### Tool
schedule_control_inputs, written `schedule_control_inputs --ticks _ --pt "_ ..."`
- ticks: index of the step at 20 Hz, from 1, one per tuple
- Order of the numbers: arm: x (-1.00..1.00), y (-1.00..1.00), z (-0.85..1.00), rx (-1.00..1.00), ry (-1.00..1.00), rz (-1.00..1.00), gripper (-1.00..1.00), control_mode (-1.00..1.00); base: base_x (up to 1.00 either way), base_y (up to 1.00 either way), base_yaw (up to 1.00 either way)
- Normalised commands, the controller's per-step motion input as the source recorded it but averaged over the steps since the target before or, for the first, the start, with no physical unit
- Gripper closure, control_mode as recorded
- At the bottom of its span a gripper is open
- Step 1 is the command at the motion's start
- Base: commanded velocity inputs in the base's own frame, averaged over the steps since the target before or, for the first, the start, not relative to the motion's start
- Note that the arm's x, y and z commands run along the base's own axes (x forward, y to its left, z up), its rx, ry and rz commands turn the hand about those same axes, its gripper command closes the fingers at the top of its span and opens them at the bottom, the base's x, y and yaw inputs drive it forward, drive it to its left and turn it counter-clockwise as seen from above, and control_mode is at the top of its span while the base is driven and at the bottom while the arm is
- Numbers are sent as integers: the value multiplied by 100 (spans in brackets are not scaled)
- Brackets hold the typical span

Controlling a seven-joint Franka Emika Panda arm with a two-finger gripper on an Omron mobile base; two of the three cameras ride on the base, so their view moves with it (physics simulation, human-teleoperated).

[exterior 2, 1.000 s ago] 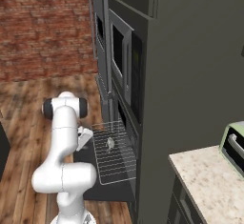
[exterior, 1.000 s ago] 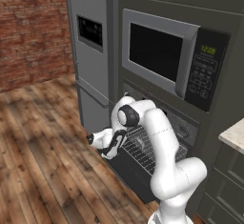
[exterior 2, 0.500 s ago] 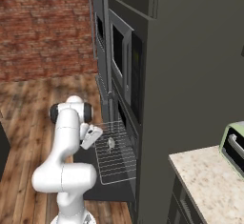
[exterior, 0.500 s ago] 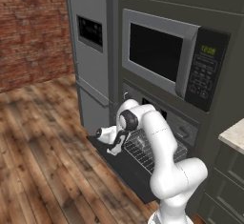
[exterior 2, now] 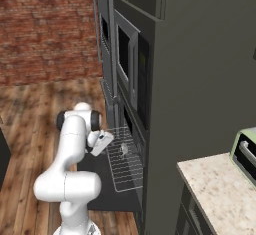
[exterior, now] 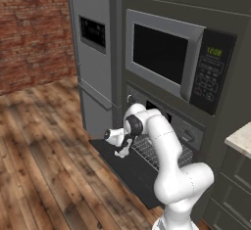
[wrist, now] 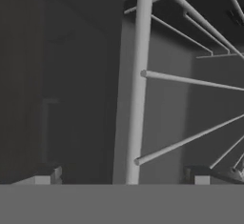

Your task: Place the fish on the rack of the oven, and slide the rack back inside. Close the oven door.

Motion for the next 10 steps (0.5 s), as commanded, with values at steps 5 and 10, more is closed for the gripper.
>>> schedule_control_inputs --ticks 5,10 --pt "38 -64 -18 -8 0 0 -100 -100 0 0 0" --pt "26 -58 -7 -9 -1 0 -100 -100 0 0 0"
